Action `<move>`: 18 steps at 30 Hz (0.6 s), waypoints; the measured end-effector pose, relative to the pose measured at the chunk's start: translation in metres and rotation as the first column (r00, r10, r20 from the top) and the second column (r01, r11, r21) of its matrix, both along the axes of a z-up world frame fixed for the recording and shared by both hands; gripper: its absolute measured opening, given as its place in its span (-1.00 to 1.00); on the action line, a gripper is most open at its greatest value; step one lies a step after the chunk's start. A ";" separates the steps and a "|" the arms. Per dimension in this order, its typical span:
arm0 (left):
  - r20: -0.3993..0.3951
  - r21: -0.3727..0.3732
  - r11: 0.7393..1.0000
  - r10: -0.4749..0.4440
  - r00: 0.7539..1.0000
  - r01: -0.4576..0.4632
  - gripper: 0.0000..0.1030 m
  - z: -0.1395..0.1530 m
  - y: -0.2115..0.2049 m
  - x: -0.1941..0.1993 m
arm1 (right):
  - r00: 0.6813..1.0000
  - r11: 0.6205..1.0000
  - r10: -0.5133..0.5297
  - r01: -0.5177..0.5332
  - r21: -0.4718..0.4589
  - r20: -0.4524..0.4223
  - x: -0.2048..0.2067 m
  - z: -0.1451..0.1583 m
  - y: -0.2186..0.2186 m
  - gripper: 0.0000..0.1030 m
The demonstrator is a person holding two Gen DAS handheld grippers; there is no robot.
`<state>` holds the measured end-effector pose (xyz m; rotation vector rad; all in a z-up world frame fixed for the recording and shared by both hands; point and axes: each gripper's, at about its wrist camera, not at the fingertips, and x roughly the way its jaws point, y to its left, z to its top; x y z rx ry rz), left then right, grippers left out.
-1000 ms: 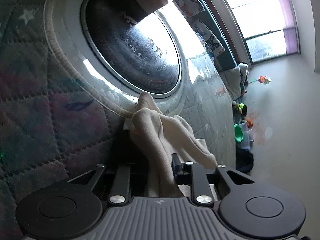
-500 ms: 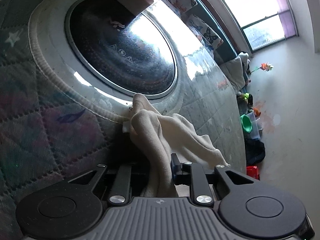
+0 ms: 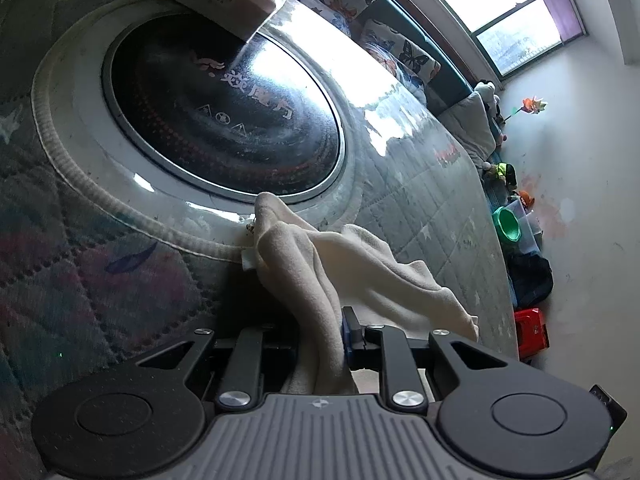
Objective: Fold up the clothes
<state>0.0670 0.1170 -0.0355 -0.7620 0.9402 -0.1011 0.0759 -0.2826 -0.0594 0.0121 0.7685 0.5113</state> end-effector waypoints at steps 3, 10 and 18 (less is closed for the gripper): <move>0.006 0.027 1.000 -0.012 1.000 0.012 -0.58 0.002 -0.002 0.001 | 1.000 1.000 -0.010 0.011 0.024 -0.011 0.000 0.001 -0.001 -0.46; 0.014 0.085 0.996 -0.041 0.999 0.039 -0.62 0.006 -0.007 0.006 | 1.000 0.999 0.003 -0.005 0.041 0.027 -0.006 0.014 0.000 -0.80; 0.071 0.123 0.987 -0.108 0.992 0.099 -0.66 0.026 -0.025 0.017 | 0.991 1.000 -0.010 0.007 0.021 0.131 -0.014 0.045 -0.007 -0.81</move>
